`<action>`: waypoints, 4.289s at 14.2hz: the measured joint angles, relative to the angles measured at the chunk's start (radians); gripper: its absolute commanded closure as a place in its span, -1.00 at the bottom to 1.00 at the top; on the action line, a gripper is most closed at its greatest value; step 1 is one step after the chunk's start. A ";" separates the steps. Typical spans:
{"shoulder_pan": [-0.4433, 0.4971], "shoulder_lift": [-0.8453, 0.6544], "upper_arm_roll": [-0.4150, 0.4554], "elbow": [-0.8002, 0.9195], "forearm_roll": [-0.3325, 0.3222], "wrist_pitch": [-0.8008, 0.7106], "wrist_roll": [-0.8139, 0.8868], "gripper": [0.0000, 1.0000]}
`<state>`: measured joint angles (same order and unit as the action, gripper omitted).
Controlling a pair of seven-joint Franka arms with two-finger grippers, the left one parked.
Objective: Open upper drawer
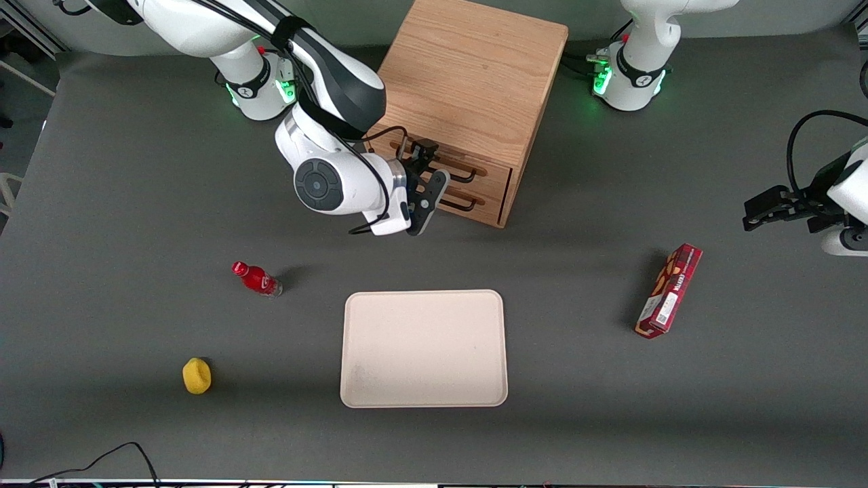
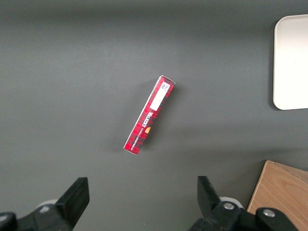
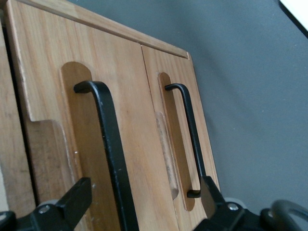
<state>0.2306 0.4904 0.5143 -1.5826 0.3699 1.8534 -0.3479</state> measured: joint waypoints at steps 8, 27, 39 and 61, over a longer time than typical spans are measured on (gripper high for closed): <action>0.000 0.033 0.004 0.000 -0.029 0.031 0.000 -1.00; -0.026 0.182 -0.081 0.239 -0.099 0.017 0.003 -1.00; -0.026 0.229 -0.142 0.350 -0.099 -0.026 0.003 -1.00; -0.047 0.134 -0.273 0.603 -0.133 -0.225 0.010 -1.00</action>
<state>0.1835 0.6244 0.2409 -0.9796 0.2372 1.6287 -0.3381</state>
